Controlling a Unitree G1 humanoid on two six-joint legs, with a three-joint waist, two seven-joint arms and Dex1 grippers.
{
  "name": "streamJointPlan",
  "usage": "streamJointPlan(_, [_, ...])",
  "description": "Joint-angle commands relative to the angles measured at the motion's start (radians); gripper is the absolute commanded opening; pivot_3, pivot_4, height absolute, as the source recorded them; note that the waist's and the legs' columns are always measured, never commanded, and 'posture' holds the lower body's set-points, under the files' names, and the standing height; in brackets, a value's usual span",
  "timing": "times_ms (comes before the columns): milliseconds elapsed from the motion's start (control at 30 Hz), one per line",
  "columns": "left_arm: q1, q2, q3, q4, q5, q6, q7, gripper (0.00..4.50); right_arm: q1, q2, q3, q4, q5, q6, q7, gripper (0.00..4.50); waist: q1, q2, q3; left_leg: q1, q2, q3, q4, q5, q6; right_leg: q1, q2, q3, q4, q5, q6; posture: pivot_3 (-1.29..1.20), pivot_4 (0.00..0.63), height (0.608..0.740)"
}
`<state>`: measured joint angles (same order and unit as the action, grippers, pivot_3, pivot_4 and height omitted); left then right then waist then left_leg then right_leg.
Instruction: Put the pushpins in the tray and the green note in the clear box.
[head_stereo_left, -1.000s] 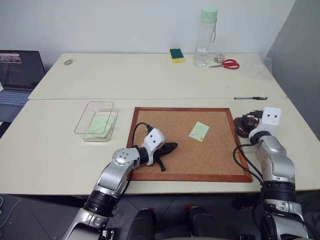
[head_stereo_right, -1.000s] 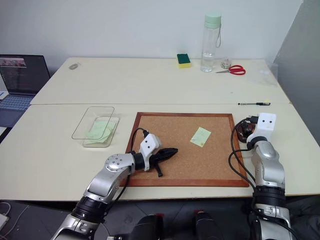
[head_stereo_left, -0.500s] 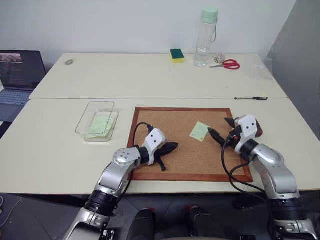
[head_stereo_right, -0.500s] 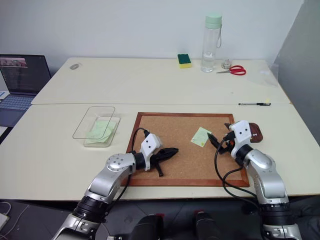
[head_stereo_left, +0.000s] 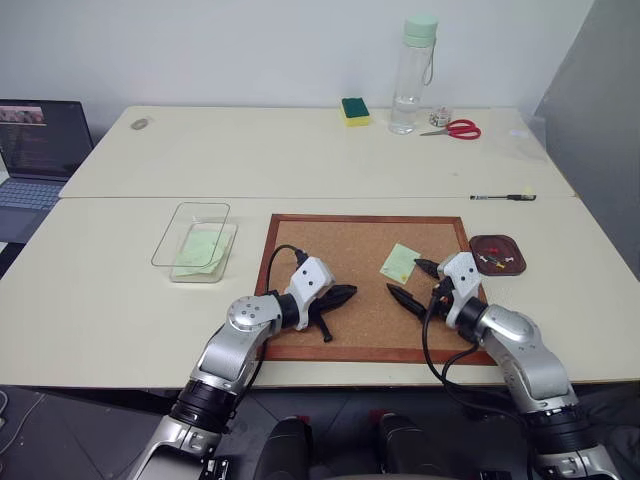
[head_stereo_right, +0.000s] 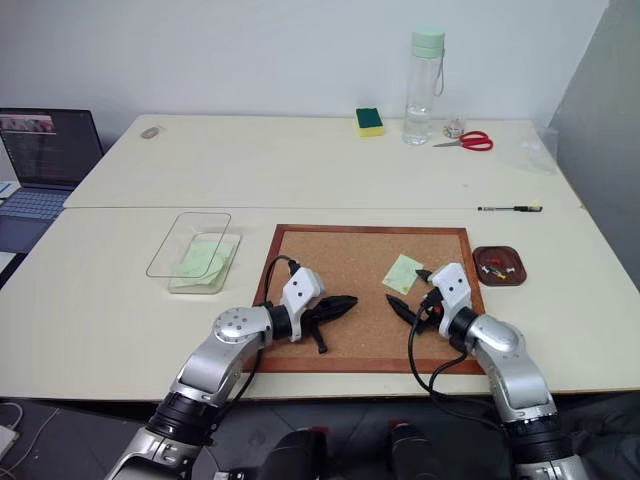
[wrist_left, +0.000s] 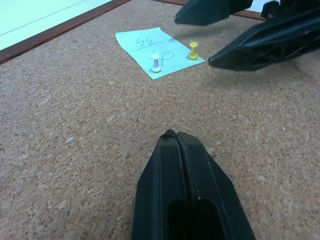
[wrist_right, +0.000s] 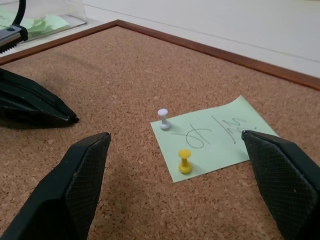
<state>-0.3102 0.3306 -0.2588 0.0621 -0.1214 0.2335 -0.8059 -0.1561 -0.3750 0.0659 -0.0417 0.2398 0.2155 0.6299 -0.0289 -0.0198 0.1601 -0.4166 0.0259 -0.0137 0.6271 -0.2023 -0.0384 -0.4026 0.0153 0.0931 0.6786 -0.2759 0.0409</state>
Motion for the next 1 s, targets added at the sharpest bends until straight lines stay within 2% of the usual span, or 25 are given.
streamJointPlan(33, [0.019,-0.009,-0.034,0.029,0.018,0.018,0.0,0.0,-0.026,0.004,0.004,0.0,-0.011,-0.035,0.012,4.28,0.0,0.0,0.0,0.0,0.0,0.0,0.0,0.0,0.0,0.0,0.0,0.0,0.0,0.0,0.0,0.0,0.15,0.74])
streamJointPlan(700, [0.023,-0.012,-0.032,0.019,0.019,0.025,0.005,0.0,-0.039,0.02,-0.007,0.032,0.001,-0.025,0.03,0.2,0.0,0.0,0.0,0.0,0.0,0.0,0.0,0.0,0.0,0.0,0.0,0.0,0.0,0.0,0.0,0.0,0.15,0.74])
streamJointPlan(733, [0.022,-0.012,-0.032,0.02,0.019,0.026,0.005,0.0,-0.04,0.022,-0.007,0.034,0.001,-0.025,0.03,0.06,0.0,0.0,0.0,0.0,0.0,0.0,0.0,0.0,0.0,0.0,0.0,0.0,0.0,0.0,0.0,0.0,0.15,0.74])
streamJointPlan(1000, [0.017,-0.011,-0.031,0.024,0.02,0.026,0.006,0.0,-0.043,0.025,-0.014,0.037,-0.016,-0.037,0.015,0.06,0.0,0.0,0.0,0.0,0.0,0.0,0.0,0.0,0.0,0.0,0.0,0.0,0.0,0.0,0.0,0.0,0.15,0.74])
